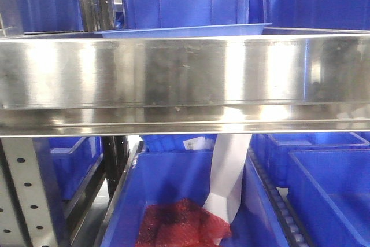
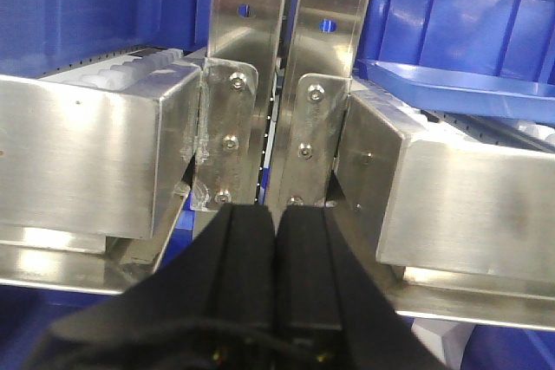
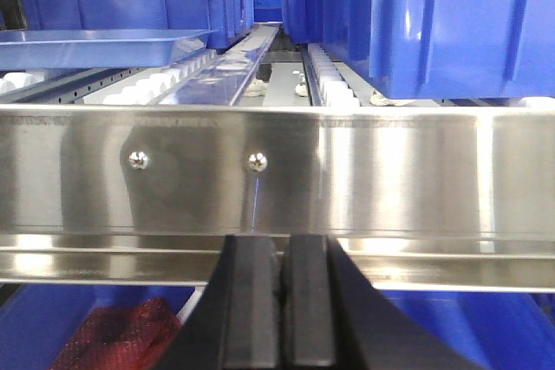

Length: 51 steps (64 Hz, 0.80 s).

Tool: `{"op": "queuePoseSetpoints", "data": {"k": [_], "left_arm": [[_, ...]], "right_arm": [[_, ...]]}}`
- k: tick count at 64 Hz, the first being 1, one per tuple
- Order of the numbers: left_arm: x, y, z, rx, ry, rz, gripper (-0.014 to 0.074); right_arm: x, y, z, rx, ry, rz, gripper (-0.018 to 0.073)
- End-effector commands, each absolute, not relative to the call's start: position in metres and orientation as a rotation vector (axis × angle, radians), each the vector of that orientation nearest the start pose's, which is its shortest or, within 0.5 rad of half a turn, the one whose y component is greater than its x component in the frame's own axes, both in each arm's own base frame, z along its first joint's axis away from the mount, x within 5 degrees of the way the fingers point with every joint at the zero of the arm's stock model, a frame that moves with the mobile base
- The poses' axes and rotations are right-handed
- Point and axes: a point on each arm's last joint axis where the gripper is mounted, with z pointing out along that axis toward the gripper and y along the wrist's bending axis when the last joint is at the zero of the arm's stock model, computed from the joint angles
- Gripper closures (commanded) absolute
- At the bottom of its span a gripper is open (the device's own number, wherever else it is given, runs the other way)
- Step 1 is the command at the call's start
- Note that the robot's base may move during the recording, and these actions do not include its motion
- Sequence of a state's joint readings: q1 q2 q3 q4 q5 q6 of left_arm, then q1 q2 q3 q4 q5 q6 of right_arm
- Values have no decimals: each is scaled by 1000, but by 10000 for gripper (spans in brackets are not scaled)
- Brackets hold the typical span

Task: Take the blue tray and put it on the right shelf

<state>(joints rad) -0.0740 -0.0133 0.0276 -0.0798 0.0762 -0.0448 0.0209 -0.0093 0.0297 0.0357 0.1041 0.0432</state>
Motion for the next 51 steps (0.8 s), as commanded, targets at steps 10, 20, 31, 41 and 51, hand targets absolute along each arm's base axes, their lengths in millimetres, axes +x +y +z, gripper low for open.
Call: {"op": "queuePoseSetpoints", "data": {"k": [10,20,31,41,51], "left_arm": [[57,-4,195,-38,1512,-167,645],[57,-4,195,-38,1512,-167,645],[57,-4,195,-38,1512,-167,645],[57,-4,195,-38,1512,-167,645],[57,-4,195,-38,1512,-167,645]], "right_arm": [[54,1,212,41,1467,72,502],[54,1,212,41,1467,72,502],[54,1,212,41,1467,72,502],[54,1,212,41,1467,72,502],[54,1,212,41,1467,72,502]]}}
